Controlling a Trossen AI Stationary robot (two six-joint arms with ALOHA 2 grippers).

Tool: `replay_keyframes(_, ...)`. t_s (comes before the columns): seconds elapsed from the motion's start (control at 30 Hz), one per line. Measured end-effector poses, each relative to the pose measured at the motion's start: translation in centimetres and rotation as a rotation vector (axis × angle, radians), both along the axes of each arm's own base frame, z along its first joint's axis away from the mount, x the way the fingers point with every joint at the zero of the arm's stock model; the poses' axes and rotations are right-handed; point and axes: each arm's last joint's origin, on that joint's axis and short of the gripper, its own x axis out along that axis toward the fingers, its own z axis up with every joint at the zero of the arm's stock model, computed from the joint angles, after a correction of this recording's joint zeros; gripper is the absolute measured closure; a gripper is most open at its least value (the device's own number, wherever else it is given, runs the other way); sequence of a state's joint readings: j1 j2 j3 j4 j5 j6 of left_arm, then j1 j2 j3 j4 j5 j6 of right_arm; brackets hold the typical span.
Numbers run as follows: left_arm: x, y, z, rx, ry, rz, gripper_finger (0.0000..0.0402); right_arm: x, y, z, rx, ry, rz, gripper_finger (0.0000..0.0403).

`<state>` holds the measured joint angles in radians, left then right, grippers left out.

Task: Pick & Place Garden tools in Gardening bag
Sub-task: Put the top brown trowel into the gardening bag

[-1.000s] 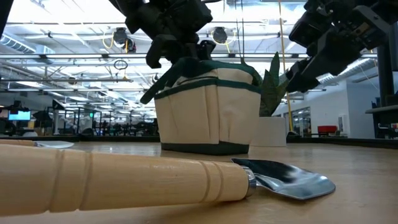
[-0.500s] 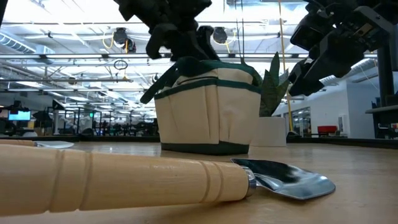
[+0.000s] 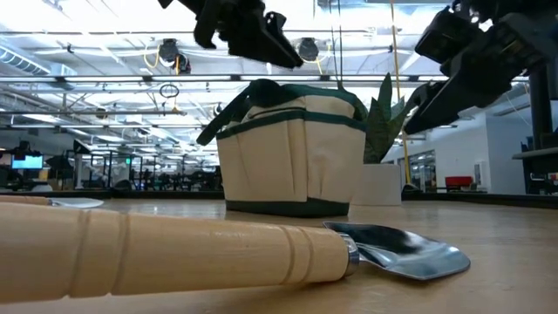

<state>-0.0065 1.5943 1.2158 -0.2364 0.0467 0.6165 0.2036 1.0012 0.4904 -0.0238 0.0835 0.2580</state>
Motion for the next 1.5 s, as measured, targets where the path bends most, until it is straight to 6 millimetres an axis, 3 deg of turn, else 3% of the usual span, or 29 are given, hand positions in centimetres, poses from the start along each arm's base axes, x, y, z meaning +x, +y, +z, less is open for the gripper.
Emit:
replay_keyframes(0.23, -0.6, 0.1, 0.8, 0.017, -0.007, 0.034, 0.025, -0.2, 0.9, 0.0, 0.058, 0.008, -0.005, 0.0193)
replay_keyframes(0.43, -1.3, 0.1, 1.3, 0.018, 0.008, 0.048, 0.025, 0.0, 0.9, 0.6, -0.074, -0.036, -0.071, 0.0193)
replay_keyframes(0.63, -1.7, 0.1, 1.0, -0.013, 0.06, 0.072, 0.025, 0.2, 0.0, 1.0, -0.325, -0.062, -0.167, 0.0193)
replay_keyframes(0.97, -2.5, -0.2, 0.2, -0.073, 0.178, 0.106, 0.025, 2.4, -1.7, 0.1, -0.552, -0.06, -0.118, 0.0193)
replay_keyframes(1.33, -2.7, -1.0, 0.0, -0.143, 0.212, 0.093, 0.025, 4.9, -3.5, -1.9, -0.674, -0.046, -0.134, 0.0193)
replay_keyframes(1.5, -2.0, -0.9, -1.5, -0.159, 0.271, 0.117, 0.025, 5.2, -4.2, -2.3, -0.681, -0.036, -0.155, 0.0193)
